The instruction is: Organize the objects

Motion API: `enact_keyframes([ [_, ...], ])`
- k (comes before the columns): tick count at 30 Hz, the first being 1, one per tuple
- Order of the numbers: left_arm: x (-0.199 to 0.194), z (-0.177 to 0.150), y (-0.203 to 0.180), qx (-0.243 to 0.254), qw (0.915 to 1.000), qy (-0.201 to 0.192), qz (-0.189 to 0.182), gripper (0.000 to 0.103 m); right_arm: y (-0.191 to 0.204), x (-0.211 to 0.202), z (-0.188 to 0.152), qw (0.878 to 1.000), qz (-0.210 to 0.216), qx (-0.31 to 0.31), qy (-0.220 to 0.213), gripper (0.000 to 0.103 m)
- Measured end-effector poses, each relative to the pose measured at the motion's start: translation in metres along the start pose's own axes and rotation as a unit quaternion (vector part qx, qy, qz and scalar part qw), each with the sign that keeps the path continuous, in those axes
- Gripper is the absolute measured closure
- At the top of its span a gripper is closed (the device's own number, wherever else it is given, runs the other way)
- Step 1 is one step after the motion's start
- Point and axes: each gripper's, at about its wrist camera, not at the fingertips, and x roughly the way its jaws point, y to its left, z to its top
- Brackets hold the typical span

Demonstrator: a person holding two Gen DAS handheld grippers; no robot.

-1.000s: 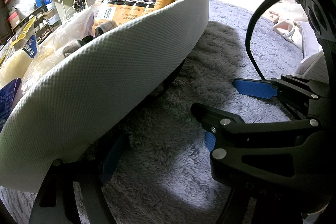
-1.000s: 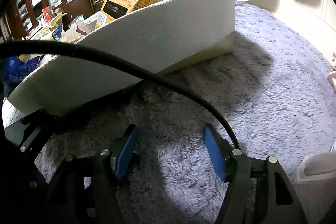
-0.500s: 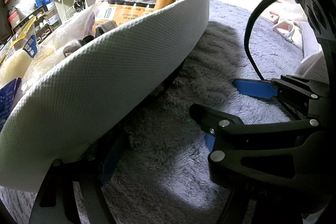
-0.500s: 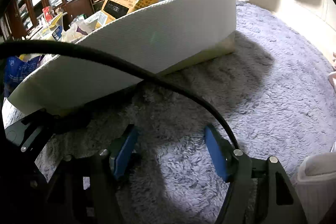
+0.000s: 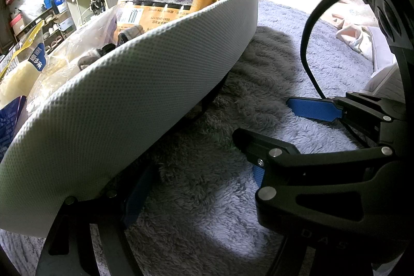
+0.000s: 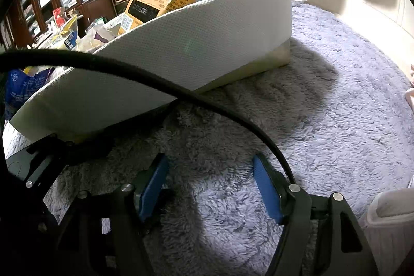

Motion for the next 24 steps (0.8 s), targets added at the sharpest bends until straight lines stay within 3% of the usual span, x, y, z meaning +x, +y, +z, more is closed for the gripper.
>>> enact_keyframes([
  [24, -0.0006, -0.0005, -0.0022, -0.002, 1.0000, 0.001, 0.002, 0.024, 0.0021, 0.0016, 0.0005, 1.000, 0.005, 0.002, 0.000, 0.032],
])
